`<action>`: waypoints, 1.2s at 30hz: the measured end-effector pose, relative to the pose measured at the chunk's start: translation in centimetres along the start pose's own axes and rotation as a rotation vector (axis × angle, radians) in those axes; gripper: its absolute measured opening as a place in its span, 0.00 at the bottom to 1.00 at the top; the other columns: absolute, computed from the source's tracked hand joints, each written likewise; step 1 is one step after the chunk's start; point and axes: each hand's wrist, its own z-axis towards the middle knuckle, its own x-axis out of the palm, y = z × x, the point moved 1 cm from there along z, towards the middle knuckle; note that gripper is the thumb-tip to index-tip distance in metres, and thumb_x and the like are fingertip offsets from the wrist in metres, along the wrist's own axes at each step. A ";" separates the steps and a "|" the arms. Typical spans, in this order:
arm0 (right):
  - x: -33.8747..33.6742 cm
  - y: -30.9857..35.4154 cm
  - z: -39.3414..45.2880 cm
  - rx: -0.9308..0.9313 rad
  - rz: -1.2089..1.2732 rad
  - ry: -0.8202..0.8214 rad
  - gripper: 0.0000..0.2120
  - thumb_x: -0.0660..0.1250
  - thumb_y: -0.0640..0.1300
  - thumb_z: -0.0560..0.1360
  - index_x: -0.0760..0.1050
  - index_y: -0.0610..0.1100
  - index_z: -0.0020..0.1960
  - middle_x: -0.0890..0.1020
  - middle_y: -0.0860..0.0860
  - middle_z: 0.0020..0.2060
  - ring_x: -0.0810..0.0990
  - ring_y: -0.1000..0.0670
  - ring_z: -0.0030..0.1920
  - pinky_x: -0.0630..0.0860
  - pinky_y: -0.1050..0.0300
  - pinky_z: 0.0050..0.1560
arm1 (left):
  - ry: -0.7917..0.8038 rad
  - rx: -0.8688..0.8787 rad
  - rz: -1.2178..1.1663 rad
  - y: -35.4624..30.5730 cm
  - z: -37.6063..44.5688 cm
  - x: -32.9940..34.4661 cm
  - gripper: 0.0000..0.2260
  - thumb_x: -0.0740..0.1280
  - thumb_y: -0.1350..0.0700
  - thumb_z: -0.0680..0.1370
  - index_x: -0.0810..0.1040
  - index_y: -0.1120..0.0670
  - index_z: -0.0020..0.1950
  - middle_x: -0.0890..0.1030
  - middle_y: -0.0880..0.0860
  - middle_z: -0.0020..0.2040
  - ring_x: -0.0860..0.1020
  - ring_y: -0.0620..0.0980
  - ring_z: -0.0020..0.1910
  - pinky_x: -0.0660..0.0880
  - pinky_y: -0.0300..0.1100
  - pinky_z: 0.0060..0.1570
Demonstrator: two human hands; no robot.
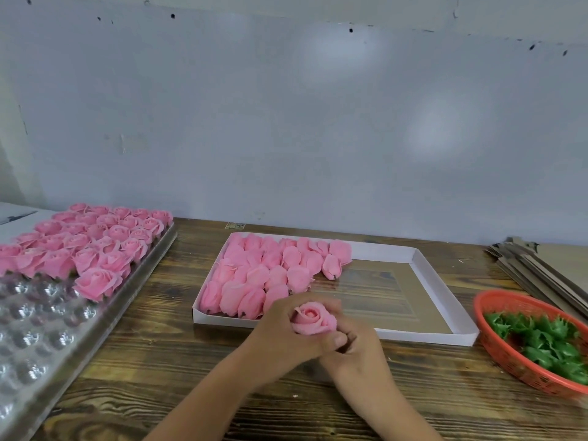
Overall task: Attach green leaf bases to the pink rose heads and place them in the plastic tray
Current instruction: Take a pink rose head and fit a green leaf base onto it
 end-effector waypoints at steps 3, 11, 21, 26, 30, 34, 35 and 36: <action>-0.3 -0.1 0.1 -0.027 -0.014 -0.062 0.10 0.68 0.44 0.70 0.84 0.55 0.46 0.86 0.57 0.37 0.81 0.61 0.38 0.75 0.65 0.39 | 0.011 -0.014 0.008 0.1 0.0 -0.1 0.28 0.81 0.44 0.65 0.75 0.30 0.62 0.78 0.35 0.61 0.77 0.37 0.62 0.77 0.34 0.57; 0.1 -0.4 -0.1 -0.059 -0.103 -0.054 0.14 0.74 0.48 0.69 0.81 0.62 0.52 0.85 0.61 0.38 0.83 0.60 0.39 0.74 0.72 0.39 | -0.118 0.120 -0.073 -1.1 0.0 -0.1 0.08 0.72 0.41 0.72 0.87 0.41 0.43 0.86 0.44 0.51 0.83 0.45 0.55 0.80 0.38 0.49; 0.3 -0.8 0.0 -0.055 -0.067 -0.092 0.09 0.67 0.50 0.65 0.82 0.61 0.42 0.84 0.59 0.34 0.82 0.60 0.36 0.75 0.66 0.36 | -0.017 0.039 0.015 0.1 0.2 0.4 0.16 0.77 0.44 0.69 0.82 0.35 0.56 0.83 0.38 0.58 0.79 0.36 0.60 0.74 0.30 0.58; 0.0 -1.0 0.1 -0.059 -0.060 -0.118 0.09 0.66 0.53 0.68 0.83 0.56 0.44 0.86 0.56 0.36 0.83 0.57 0.37 0.82 0.52 0.38 | 0.058 -0.022 0.022 0.3 0.2 0.2 0.32 0.81 0.40 0.65 0.71 0.29 0.64 0.78 0.33 0.62 0.76 0.34 0.62 0.74 0.27 0.55; 0.1 -0.5 0.0 -0.087 -0.082 -0.100 0.11 0.69 0.57 0.68 0.81 0.64 0.50 0.85 0.61 0.39 0.83 0.60 0.41 0.75 0.69 0.40 | -0.070 0.088 -0.040 -0.4 0.1 -0.1 0.25 0.75 0.33 0.67 0.76 0.31 0.62 0.79 0.35 0.62 0.77 0.37 0.63 0.78 0.32 0.55; 0.5 -0.5 -0.2 -0.106 -0.150 -0.049 0.16 0.73 0.47 0.69 0.79 0.67 0.50 0.84 0.63 0.38 0.83 0.61 0.40 0.72 0.74 0.38 | -0.138 0.130 -0.013 -0.7 0.2 0.1 0.07 0.71 0.39 0.73 0.86 0.37 0.47 0.85 0.42 0.53 0.82 0.43 0.56 0.79 0.36 0.53; 0.6 -0.5 -0.2 -0.102 -0.145 -0.051 0.16 0.71 0.47 0.69 0.79 0.67 0.49 0.84 0.63 0.38 0.83 0.61 0.39 0.72 0.73 0.37 | -0.119 0.106 -0.014 -0.5 0.1 0.2 0.06 0.70 0.41 0.73 0.86 0.37 0.46 0.86 0.43 0.52 0.83 0.44 0.55 0.79 0.38 0.52; 0.6 -0.6 -0.3 -0.100 -0.140 -0.051 0.15 0.69 0.48 0.68 0.79 0.67 0.49 0.84 0.62 0.38 0.83 0.60 0.39 0.73 0.72 0.37 | -0.099 0.084 -0.013 -0.3 0.1 0.3 0.06 0.70 0.42 0.73 0.86 0.38 0.46 0.86 0.43 0.52 0.83 0.44 0.54 0.79 0.39 0.53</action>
